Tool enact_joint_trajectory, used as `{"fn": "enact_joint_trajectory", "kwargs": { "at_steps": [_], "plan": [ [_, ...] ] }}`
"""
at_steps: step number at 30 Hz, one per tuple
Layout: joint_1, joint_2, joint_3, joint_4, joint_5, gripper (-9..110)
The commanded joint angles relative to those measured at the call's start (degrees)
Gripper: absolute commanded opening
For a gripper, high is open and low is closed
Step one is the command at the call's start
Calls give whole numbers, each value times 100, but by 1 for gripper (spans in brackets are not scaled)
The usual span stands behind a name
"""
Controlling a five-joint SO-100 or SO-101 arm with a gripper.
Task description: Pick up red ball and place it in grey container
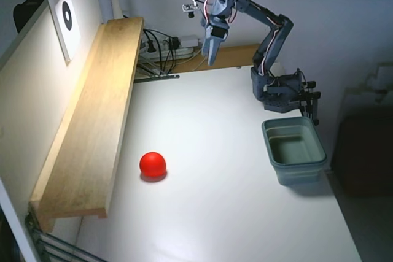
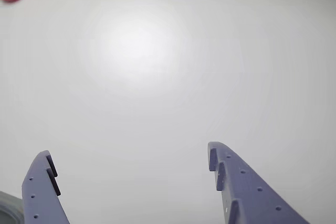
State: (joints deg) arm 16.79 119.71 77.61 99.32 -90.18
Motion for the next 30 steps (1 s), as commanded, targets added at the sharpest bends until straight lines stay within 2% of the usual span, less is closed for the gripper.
{"fn": "enact_joint_trajectory", "kwargs": {
  "at_steps": [1, 6, 30],
  "plan": [
    [-514, 196, -118, 68, 18, 38],
    [-1224, 196, -118, 68, 18, 38],
    [-1224, 196, -118, 68, 18, 38]
  ]
}}
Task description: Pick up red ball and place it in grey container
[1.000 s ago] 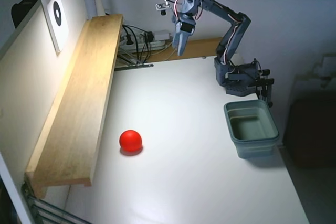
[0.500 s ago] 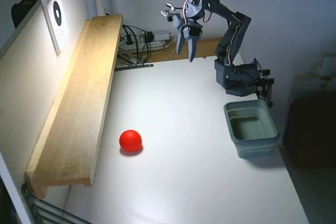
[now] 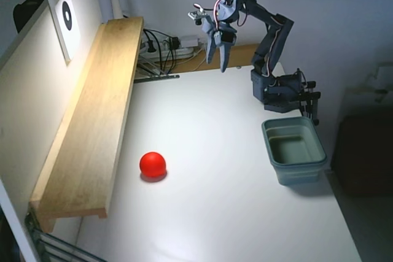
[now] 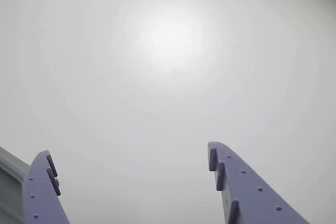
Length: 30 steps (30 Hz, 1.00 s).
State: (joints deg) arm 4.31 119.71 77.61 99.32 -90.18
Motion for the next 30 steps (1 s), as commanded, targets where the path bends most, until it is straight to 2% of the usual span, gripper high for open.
{"fn": "enact_joint_trajectory", "kwargs": {
  "at_steps": [1, 9, 15, 30],
  "plan": [
    [24, 196, -118, 68, 18, 38],
    [24, 238, -16, 68, 18, 38],
    [24, 670, 955, 37, 18, 38],
    [24, 1720, 3532, -1534, 18, 38]
  ]
}}
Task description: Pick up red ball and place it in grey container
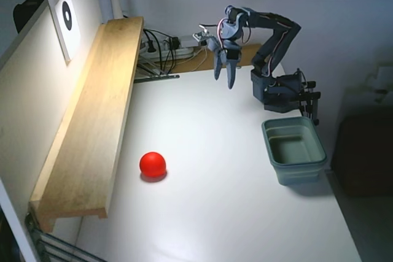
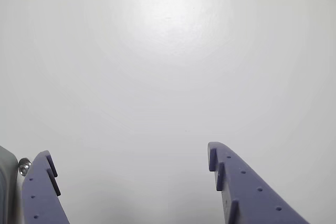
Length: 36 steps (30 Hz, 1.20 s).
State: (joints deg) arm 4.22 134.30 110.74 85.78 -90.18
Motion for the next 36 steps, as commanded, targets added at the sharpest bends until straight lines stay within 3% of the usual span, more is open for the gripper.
{"fn": "enact_joint_trajectory", "kwargs": {
  "at_steps": [1, 23, 36],
  "plan": [
    [33, 322, 385, -286, 18, 38],
    [33, 1020, 3136, -2339, 18, 38],
    [33, 1026, 3300, -3342, 18, 38]
  ]
}}
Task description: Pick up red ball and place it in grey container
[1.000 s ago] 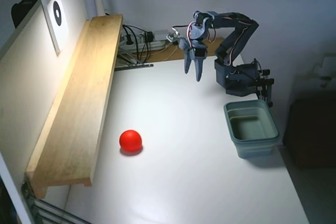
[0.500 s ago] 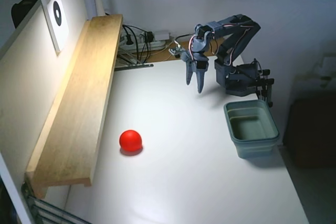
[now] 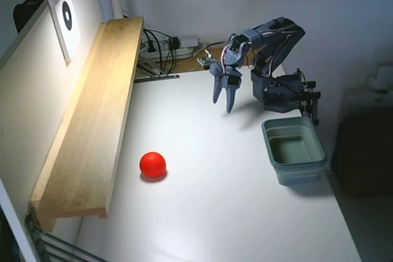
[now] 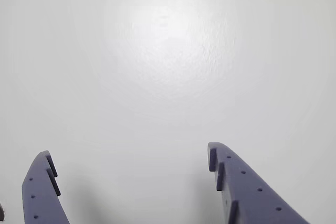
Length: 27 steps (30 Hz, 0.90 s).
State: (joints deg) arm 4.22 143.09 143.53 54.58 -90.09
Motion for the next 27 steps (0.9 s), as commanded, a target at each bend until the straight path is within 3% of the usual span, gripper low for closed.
{"fn": "enact_joint_trajectory", "kwargs": {
  "at_steps": [1, 14, 15, 16, 17, 20, 27],
  "plan": [
    [33, 147, 22, -325, 9, 38],
    [33, 147, 22, -1528, 9, 38],
    [33, 147, 25, -40, 9, 38],
    [33, 147, 39, -1782, 9, 38],
    [33, 148, 96, -2398, 9, 38],
    [33, 134, 437, -1769, 9, 38],
    [33, -77, 1145, -2910, 9, 38]
  ]
}}
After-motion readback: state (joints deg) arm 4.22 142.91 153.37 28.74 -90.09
